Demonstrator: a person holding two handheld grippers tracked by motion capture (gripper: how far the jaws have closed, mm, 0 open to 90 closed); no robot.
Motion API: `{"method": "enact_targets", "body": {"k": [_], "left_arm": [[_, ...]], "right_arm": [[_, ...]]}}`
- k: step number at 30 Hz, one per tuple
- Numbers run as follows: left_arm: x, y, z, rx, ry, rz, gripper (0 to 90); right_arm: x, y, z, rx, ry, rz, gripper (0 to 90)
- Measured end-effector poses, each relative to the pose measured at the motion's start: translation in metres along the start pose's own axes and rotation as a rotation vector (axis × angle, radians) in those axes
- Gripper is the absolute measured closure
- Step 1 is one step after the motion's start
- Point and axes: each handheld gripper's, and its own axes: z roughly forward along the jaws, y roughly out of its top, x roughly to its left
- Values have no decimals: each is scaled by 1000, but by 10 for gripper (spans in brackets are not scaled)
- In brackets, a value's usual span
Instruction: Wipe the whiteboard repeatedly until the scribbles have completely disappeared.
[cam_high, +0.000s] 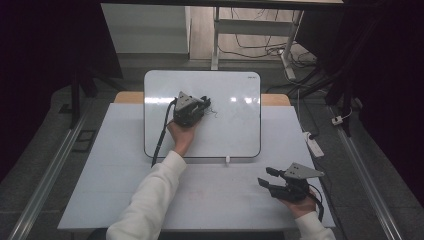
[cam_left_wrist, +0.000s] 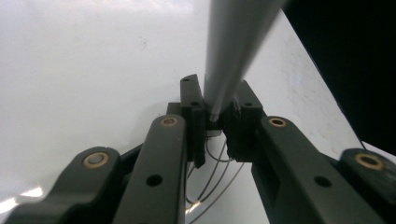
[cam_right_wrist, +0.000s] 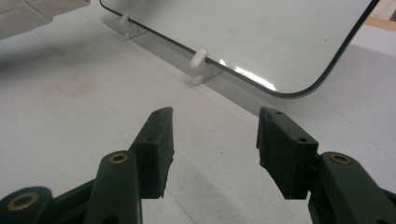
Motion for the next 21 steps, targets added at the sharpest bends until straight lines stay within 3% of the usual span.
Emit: {"method": "enact_targets", "body": {"k": [5, 7, 9, 12, 13, 15, 19, 21], "left_arm": [[-32, -9, 13, 54, -65, 96, 782], [-26, -8, 11, 48, -60, 85, 782], [-11, -3, 3, 28, -17, 58, 782], [9, 0, -9, 13, -2, 7, 782], [8, -2, -9, 16, -1, 17, 782], [-1, -7, -6, 24, -27, 29, 782], [-33, -20, 8, 58, -94, 97, 782], [-33, -19, 7, 60, -88, 112, 782]], "right_arm": [[1, 1, 4, 8, 9, -8, 459], [2, 1, 3, 9, 6, -11, 458], [1, 0, 2, 6, 4, -5, 458], [0, -1, 1, 1, 3, 1, 458], [0, 0, 1, 0, 3, 2, 458], [0, 0, 3, 2, 7, 0, 458], [3, 2, 6, 11, 12, -12, 458], [3, 2, 6, 11, 11, -13, 458]]}}
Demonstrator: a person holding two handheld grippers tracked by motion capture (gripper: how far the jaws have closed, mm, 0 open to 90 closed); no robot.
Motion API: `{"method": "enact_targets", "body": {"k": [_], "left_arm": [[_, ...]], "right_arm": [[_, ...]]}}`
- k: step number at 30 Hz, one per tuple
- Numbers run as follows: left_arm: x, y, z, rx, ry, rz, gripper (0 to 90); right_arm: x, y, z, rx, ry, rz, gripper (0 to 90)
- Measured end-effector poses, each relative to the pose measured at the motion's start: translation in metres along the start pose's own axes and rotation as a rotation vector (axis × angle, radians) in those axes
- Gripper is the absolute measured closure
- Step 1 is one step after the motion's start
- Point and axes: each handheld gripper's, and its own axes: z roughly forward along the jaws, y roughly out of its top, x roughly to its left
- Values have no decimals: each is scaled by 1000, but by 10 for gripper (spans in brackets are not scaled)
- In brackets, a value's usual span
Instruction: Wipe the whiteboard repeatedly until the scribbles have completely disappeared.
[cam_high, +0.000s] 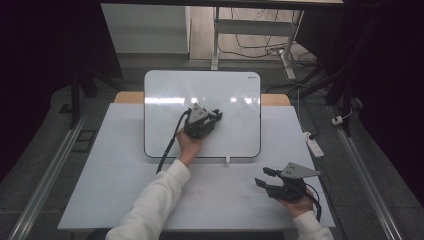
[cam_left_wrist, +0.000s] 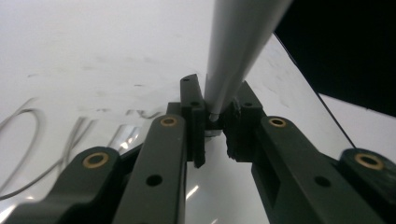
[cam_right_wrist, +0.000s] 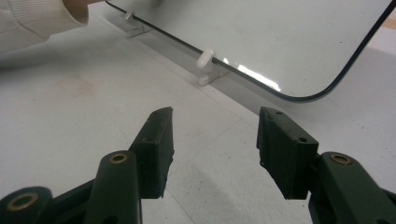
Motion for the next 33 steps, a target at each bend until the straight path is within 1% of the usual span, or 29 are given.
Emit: {"method": "enact_targets", "body": {"k": [2, 4, 5, 6, 7, 8, 9, 11, 12, 13, 14, 16, 18, 20, 21, 22, 24, 25, 26, 27, 28, 29, 31, 32, 33], "left_arm": [[14, 3, -7, -19, 38, -23, 782], [32, 6, -17, -45, 73, -75, 782], [39, 7, -21, -55, 81, -101, 782], [41, 7, -22, -57, 75, -113, 781], [41, 7, -22, -57, 75, -113, 782], [33, 6, -19, -39, 66, -89, 782], [24, 3, -14, -33, 44, -77, 782], [7, 0, -4, -10, 14, -22, 782], [2, -1, -1, -9, 7, -13, 782], [2, 0, 0, -14, 9, -14, 782], [5, 1, -1, -23, 11, -27, 782], [17, 3, -6, -44, 32, -59, 782], [26, 2, -10, -60, 15, -98, 782], [23, 0, -9, -64, 12, -95, 782], [21, -2, -6, -66, -7, -108, 782], [17, -3, -3, -66, -18, -110, 782], [11, -3, 0, -57, -21, -86, 782], [12, -2, 0, -60, -23, -87, 782], [15, -1, -1, -62, -18, -85, 782], [20, 0, -4, -67, 2, -84, 782], [27, 2, -8, -75, 22, -92, 782], [34, 4, -11, -83, 32, -105, 782], [46, 10, -17, -92, 64, -117, 782], [49, 12, -18, -95, 63, -125, 782], [49, 12, -18, -94, 60, -126, 782]], "right_arm": [[-1, -1, -1, -1, -1, 1, 457], [-1, -1, -2, -4, -2, 6, 457], [-1, -1, -3, -7, -3, 7, 458], [-2, -1, -3, -8, -3, 7, 458], [-2, -1, -3, -9, -2, 7, 457], [-2, -1, -3, -9, -1, 8, 458], [-1, -1, -2, -7, 0, 8, 458], [0, 0, -1, -5, 3, 3, 458], [0, 1, 0, -4, 3, 0, 457], [0, 1, 0, -4, 4, -1, 457], [1, 1, 0, -3, 4, 0, 457], [1, 0, -1, -5, 3, -1, 457], [0, 0, -2, -12, 1, 3, 457], [-1, 0, -3, -12, 2, 6, 457], [-1, 0, -2, -11, 2, 7, 457], [-1, 0, -2, -10, 4, 6, 457], [0, 0, -1, -8, 4, 3, 457], [0, 0, -1, -8, 2, -1, 457], [0, 0, -2, -9, 2, 0, 457], [0, 0, -2, -10, 1, 1, 457], [0, 0, -2, -11, 0, 2, 457], [-1, 0, -3, -12, 0, 4, 456], [-1, 0, -3, -12, -1, 5, 457], [-1, 0, -3, -12, 0, 4, 457], [0, 0, -2, -13, 1, 4, 457]]}}
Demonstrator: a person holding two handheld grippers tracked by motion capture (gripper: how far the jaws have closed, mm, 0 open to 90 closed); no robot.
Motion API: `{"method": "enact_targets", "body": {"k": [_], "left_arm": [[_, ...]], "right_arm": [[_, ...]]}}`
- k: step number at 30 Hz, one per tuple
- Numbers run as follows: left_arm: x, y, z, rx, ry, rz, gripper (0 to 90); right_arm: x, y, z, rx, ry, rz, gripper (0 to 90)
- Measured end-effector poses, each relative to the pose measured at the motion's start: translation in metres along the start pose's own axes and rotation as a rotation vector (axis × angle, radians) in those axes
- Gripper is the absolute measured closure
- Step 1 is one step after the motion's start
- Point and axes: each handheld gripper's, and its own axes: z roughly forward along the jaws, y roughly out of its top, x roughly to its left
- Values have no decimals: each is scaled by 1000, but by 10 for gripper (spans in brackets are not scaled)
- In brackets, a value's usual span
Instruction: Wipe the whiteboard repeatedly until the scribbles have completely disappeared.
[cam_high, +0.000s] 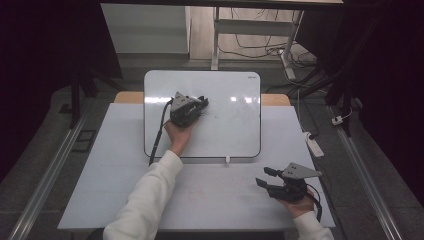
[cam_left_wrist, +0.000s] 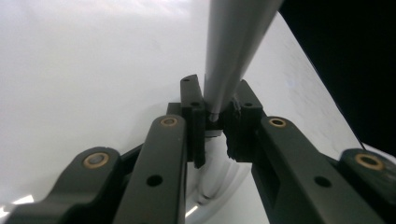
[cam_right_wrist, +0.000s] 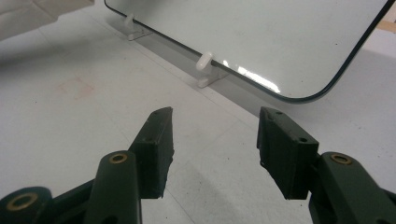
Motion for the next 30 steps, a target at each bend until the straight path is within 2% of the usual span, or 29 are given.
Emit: {"method": "enact_targets", "body": {"k": [1, 3, 4, 5, 6, 8, 10, 12, 20, 24, 28, 30], "left_arm": [[-2, -1, 2, 2, -8, 0, 782], [-11, -7, 8, 3, -51, 10, 782], [-11, -7, 8, 3, -51, 10, 782], [-22, -10, 14, 8, -67, 41, 782], [-25, -11, 16, 5, -68, 52, 782], [-23, -9, 15, -10, -43, 66, 782], [-15, -7, 12, -35, -16, 43, 782], [-7, -5, 8, -45, -7, 26, 782], [-23, -12, 11, 0, -38, 93, 783], [-22, -10, 12, -3, -28, 94, 783], [-16, -7, 11, -24, -13, 44, 783], [-20, -7, 14, -21, -12, 49, 783]], "right_arm": [[0, 0, 0, 0, 1, -1, 457], [1, 0, 1, 1, 2, -2, 457], [1, 1, 1, 1, 3, -2, 457], [1, 1, 2, 2, 4, -4, 457], [1, 1, 2, 3, 5, -6, 456], [1, 1, 1, 2, 3, -6, 456], [1, 0, 0, -2, 1, -2, 456], [-1, 0, -1, -2, -1, 1, 457], [2, 1, 3, 3, 7, -7, 456], [2, 1, 3, 5, 5, -4, 456], [1, 1, 2, 2, 2, -2, 456], [1, 1, 2, 2, 6, -3, 456]]}}
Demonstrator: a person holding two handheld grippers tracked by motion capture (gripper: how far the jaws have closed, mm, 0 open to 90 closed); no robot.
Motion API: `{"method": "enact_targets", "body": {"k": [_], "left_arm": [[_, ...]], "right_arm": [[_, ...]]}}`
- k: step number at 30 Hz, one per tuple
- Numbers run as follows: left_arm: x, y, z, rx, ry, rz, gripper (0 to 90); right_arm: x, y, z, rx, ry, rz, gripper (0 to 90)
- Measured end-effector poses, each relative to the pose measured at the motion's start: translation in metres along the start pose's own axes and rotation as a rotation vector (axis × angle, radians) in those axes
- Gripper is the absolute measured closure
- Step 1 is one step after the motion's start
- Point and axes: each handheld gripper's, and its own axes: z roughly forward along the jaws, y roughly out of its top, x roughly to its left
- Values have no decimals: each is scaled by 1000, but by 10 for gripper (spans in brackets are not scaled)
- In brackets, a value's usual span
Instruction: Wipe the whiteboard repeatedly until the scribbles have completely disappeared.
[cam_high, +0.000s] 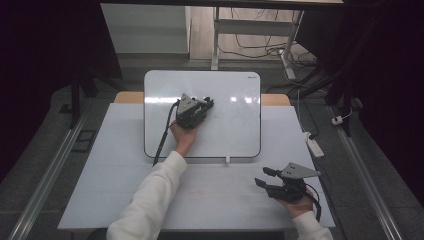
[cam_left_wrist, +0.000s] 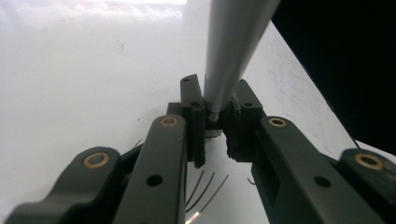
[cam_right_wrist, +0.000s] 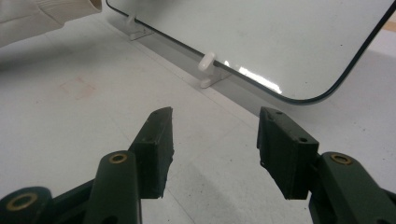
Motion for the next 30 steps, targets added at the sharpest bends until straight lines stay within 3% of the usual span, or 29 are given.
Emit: {"method": "enact_targets", "body": {"k": [1, 4, 6, 8, 9, 11, 14, 16, 18, 19, 20, 23, 25, 26, 27, 28, 30], "left_arm": [[0, 0, 0, 0, 0, 0, 782], [-14, -2, 6, 33, -24, 51, 782], [-13, -2, 5, 36, -25, 48, 782], [4, 2, -8, 26, 31, 44, 783], [4, 2, -8, 26, 31, 44, 783], [31, 5, -30, 2, 91, -7, 783], [41, 3, -40, -7, 106, -20, 783], [34, -2, -38, -7, 93, -20, 783], [18, -6, -27, 8, 58, 3, 783], [18, -6, -27, 8, 58, 3, 783], [0, -10, -17, 27, 24, 37, 782], [-4, -9, -16, 32, 32, 56, 783], [20, -5, -31, 11, 89, 26, 782], [20, -5, -31, 11, 89, 26, 783], [38, -3, -45, -10, 121, -16, 783], [43, -3, -48, -17, 126, -31, 783], [40, -4, -47, -14, 121, -33, 783]], "right_arm": [[0, 0, 0, 0, 1, -1, 456], [1, 1, 1, 0, 2, -4, 456], [1, 1, 1, 3, 2, -3, 456], [0, 0, 1, 2, 3, -1, 456], [0, 0, 1, 2, 3, -1, 456], [0, 0, 1, 2, 3, -2, 456], [0, 0, 2, 3, 4, -4, 456], [1, 1, 3, 5, 5, -6, 456], [2, 2, 4, 5, 5, -10, 456], [3, 2, 4, 5, 7, -11, 456], [3, 2, 4, 4, 7, -11, 456], [2, 2, 4, 7, 7, -10, 455], [1, 1, 4, 5, 9, -6, 454], [1, 1, 3, 5, 9, -7, 454], [1, 1, 3, 4, 10, -8, 455], [1, 1, 3, 3, 10, -8, 455], [1, 1, 3, 2, 9, -6, 454]]}}
